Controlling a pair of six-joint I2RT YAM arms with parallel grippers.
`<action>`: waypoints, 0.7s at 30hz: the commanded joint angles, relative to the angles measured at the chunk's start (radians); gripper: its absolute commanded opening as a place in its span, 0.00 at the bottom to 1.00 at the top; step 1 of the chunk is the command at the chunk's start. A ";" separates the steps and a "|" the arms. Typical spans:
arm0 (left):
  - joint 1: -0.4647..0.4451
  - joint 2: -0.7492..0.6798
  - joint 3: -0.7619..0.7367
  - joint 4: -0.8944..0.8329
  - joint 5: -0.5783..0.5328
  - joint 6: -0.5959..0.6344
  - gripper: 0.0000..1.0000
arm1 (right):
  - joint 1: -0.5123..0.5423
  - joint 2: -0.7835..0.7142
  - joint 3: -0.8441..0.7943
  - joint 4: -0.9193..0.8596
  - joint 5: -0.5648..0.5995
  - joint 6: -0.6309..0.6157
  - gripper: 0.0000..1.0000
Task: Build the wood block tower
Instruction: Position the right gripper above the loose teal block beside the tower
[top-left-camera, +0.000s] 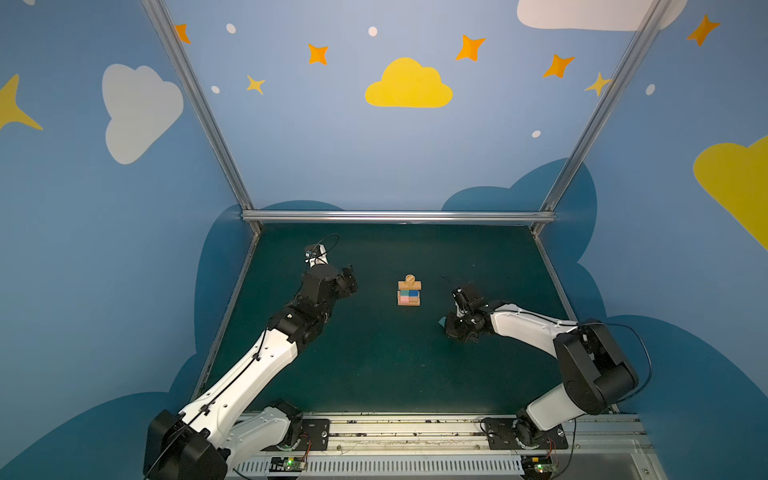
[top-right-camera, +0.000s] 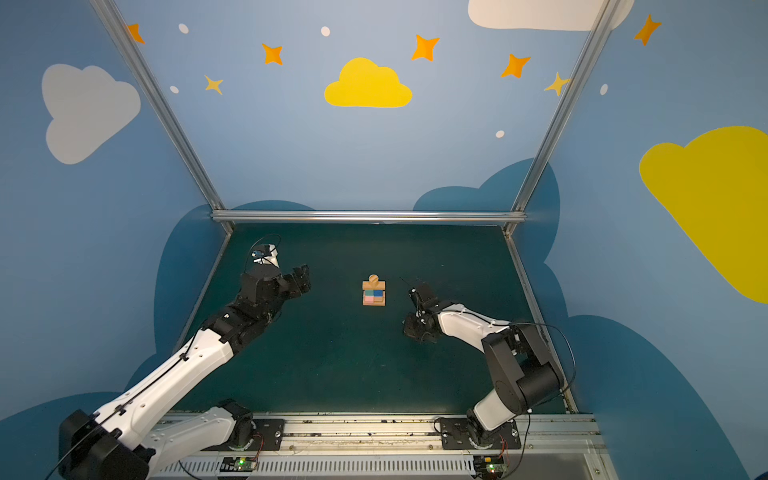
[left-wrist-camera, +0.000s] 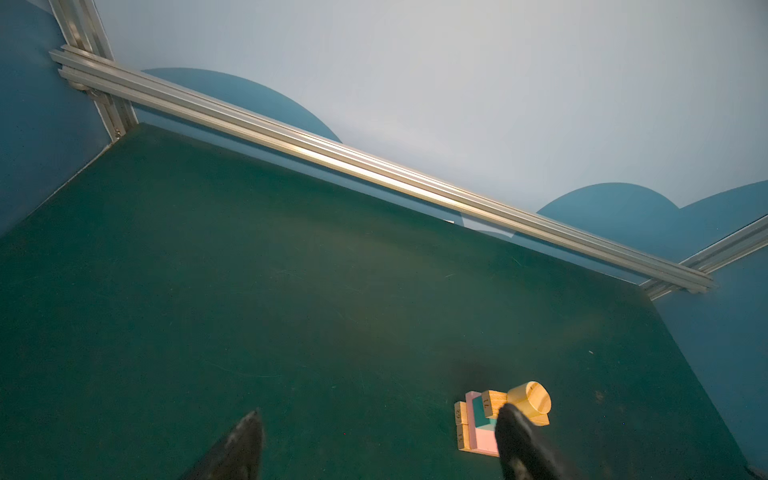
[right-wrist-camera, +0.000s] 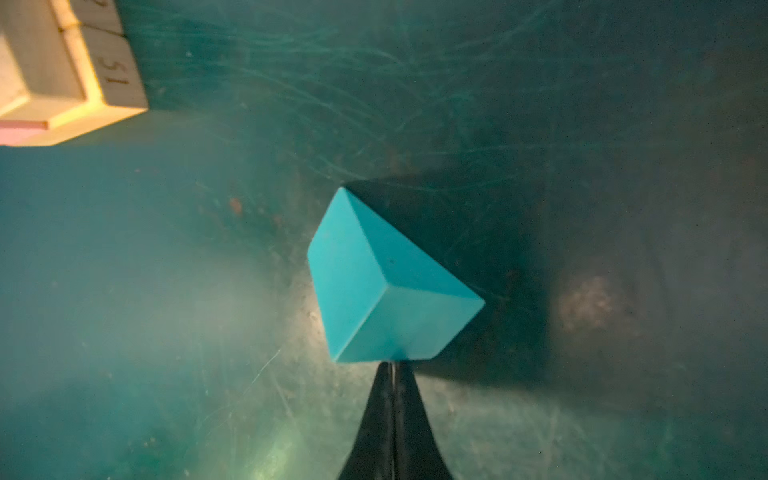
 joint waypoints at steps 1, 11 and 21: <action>0.006 0.005 -0.008 0.011 0.008 0.000 0.87 | -0.018 0.020 -0.011 -0.010 0.028 -0.016 0.00; 0.010 0.013 -0.006 0.011 0.005 0.003 0.87 | -0.082 0.039 -0.006 0.020 0.039 -0.040 0.00; 0.015 0.013 -0.006 0.001 -0.003 0.004 0.87 | -0.130 0.087 0.038 0.032 0.043 -0.083 0.00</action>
